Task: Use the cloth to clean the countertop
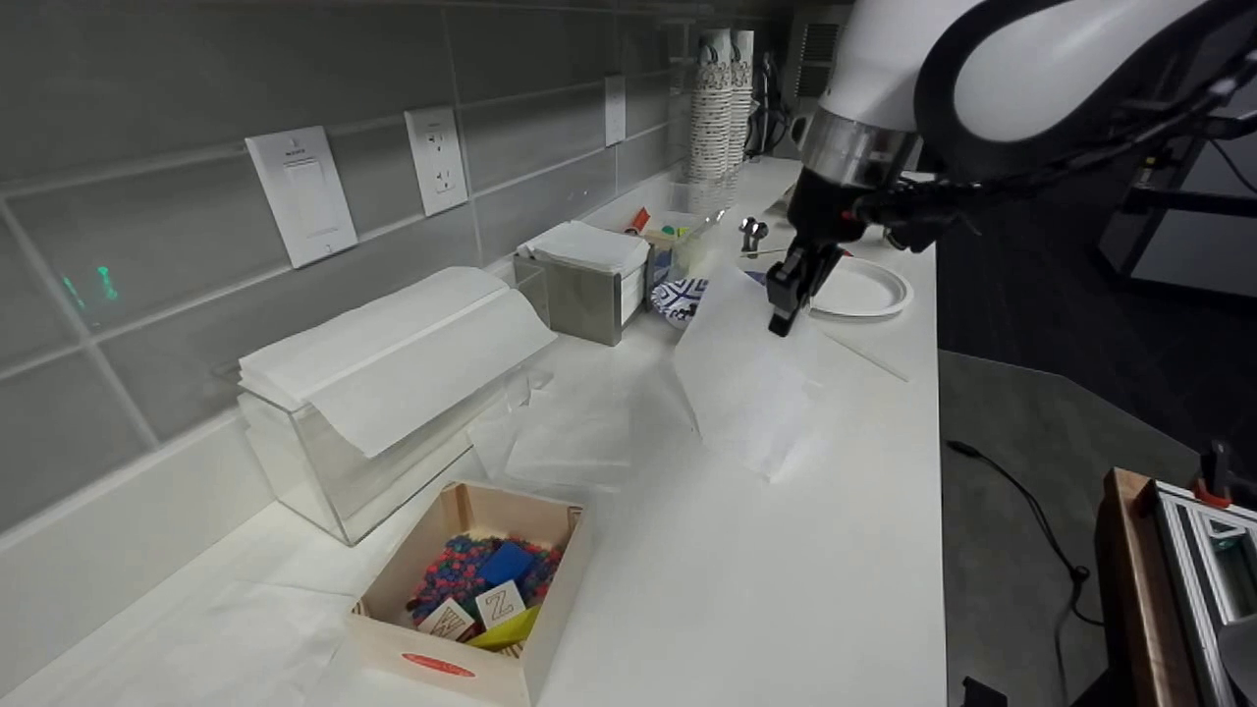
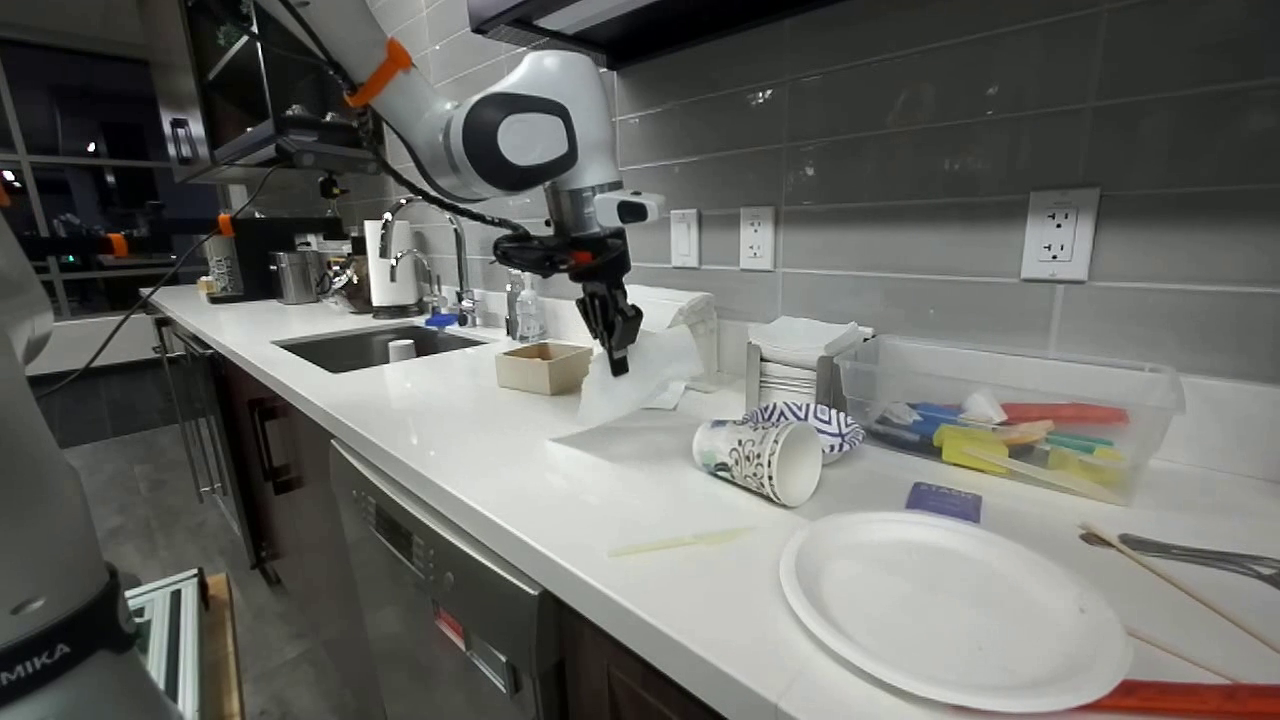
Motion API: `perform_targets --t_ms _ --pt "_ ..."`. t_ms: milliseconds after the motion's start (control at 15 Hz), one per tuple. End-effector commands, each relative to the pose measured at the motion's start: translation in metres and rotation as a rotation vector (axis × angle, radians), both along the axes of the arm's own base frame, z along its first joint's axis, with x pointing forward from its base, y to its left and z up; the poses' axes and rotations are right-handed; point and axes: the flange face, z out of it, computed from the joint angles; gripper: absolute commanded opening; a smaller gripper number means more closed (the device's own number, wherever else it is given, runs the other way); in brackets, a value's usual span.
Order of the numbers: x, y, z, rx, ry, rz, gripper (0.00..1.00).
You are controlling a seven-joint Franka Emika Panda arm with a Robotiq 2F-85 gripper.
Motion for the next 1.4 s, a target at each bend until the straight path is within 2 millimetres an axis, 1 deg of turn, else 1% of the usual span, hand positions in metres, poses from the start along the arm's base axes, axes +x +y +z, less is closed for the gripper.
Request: perform_targets --t_ms 0,133,333,533,800,867,933,1000,1133,1333 --pt "0.015 0.009 0.028 0.081 -0.073 0.037 0.00" --pt "0.023 0.012 0.030 0.134 -0.089 0.053 0.00" --pt "0.032 0.018 0.018 0.211 -0.086 0.080 0.00" --pt "0.040 0.017 -0.006 0.261 -0.058 0.091 0.00" --pt "0.047 0.005 -0.046 0.273 -0.006 0.077 0.00" --pt "0.048 0.003 -0.053 0.269 0.006 0.075 0.00" --pt "0.048 0.003 -0.057 0.260 0.024 0.069 0.26" --pt "0.047 0.003 -0.061 0.242 0.043 0.060 0.27" --pt "0.042 0.008 -0.061 0.193 0.070 0.045 0.41" --pt "0.025 0.024 -0.049 0.069 0.093 0.045 0.63"
